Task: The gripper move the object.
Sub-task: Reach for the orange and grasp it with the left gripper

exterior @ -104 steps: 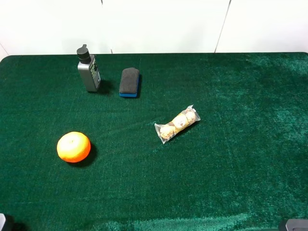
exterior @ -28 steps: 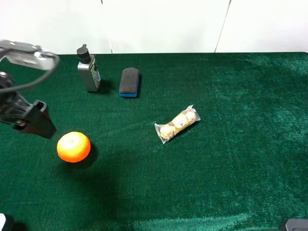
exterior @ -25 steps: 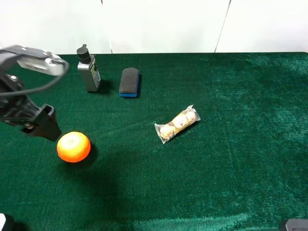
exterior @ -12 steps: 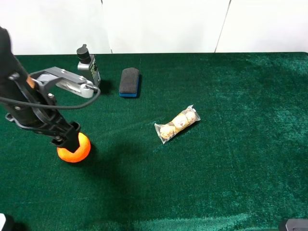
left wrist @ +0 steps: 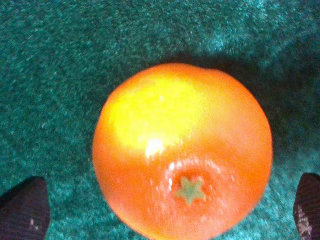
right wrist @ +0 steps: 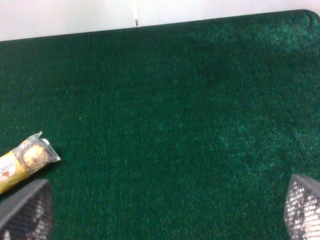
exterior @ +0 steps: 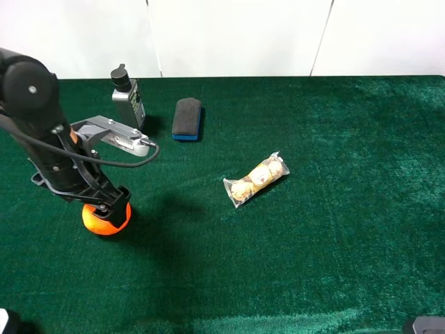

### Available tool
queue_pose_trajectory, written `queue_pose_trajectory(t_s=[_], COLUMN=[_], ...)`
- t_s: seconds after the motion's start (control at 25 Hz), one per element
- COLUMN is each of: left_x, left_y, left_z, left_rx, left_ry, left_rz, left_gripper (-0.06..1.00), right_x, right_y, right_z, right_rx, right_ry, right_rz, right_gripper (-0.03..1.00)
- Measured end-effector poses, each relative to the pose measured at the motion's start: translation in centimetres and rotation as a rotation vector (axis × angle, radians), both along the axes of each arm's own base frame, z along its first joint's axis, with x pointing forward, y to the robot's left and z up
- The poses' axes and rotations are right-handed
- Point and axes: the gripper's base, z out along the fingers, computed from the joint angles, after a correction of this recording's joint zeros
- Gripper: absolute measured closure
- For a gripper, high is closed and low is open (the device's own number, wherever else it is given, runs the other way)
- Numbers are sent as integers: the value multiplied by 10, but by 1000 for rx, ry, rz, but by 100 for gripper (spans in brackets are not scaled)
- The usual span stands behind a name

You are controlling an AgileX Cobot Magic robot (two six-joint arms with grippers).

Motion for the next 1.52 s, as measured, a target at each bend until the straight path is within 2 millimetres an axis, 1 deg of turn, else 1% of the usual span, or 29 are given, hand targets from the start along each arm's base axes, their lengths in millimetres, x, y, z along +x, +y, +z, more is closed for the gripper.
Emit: queue_pose_trajectory(t_s=[0.44, 0.8, 0.96, 1.32, 1.52], left_x=[6, 8, 8, 8, 8], left_y=[-3, -4, -4, -4, -4], left_z=[-19, -21, -21, -21, -21], left_rx=[1, -6, -6, -6, -5], left_ry=[-1, -18, -18, -12, -8], left_rz=[5, 6, 6, 9, 11], left_gripper=[-5, -4, 0, 13, 15], right_x=[0, 0, 0, 0, 0], right_y=[0, 0, 0, 0, 0], right_z=[0, 0, 0, 0, 0], right_rx=[0, 0, 0, 0, 0], right_ry=[0, 0, 0, 0, 0], right_rz=[0, 0, 0, 0, 0], right_gripper=[28, 28, 28, 28, 28])
